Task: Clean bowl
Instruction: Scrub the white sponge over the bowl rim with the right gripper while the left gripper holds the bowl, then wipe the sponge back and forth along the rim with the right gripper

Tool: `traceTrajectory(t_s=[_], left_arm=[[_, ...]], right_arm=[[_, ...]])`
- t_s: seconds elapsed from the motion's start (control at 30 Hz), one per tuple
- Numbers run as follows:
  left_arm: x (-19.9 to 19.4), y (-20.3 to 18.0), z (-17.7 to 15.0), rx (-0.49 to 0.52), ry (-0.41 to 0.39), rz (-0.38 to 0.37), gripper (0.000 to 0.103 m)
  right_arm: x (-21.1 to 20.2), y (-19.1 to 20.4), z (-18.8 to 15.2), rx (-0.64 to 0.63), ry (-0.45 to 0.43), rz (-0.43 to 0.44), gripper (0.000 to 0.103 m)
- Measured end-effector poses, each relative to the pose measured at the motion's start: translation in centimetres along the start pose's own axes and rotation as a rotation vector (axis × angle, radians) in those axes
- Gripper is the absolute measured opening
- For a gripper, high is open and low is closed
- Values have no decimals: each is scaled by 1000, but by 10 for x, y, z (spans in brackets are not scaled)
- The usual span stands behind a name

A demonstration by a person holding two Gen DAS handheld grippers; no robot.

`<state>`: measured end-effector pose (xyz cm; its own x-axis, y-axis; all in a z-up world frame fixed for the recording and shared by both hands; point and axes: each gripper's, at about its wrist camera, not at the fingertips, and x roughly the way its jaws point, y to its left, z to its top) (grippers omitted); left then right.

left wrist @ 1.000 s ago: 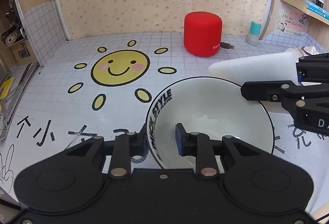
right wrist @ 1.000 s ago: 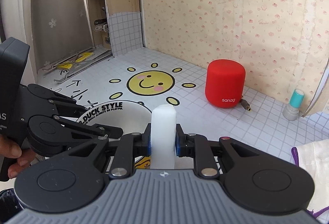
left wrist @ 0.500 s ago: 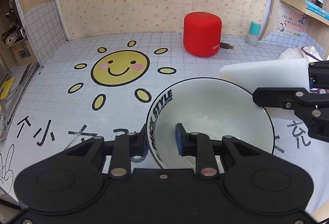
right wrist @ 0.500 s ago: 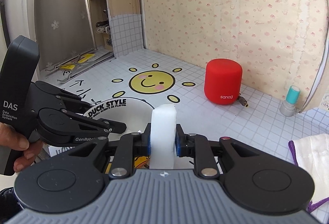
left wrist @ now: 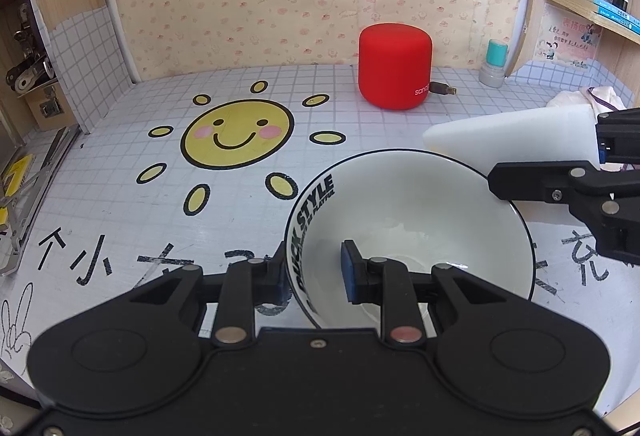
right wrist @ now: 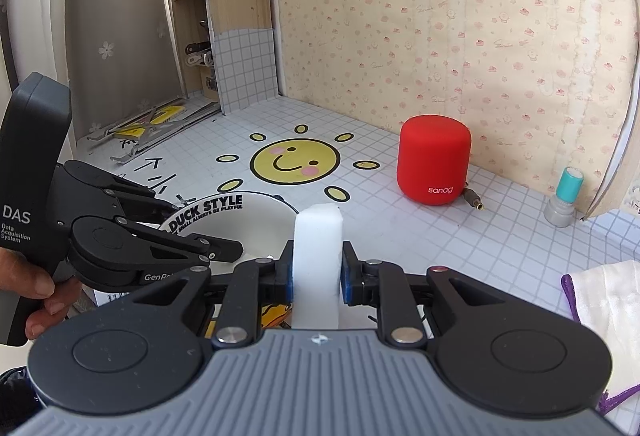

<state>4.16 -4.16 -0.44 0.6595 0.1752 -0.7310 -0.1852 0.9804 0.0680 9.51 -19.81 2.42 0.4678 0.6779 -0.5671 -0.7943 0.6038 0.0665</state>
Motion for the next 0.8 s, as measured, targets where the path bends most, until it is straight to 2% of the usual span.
traceTrajectory(t_s=[0.47, 0.8], left_arm=[[-1, 5, -2, -20, 1, -13, 26], [-2, 6, -2, -27, -1, -7, 27]], right_arm=[[28, -3, 20, -15, 39, 23, 23], [11, 2, 3, -10, 13, 20, 23]])
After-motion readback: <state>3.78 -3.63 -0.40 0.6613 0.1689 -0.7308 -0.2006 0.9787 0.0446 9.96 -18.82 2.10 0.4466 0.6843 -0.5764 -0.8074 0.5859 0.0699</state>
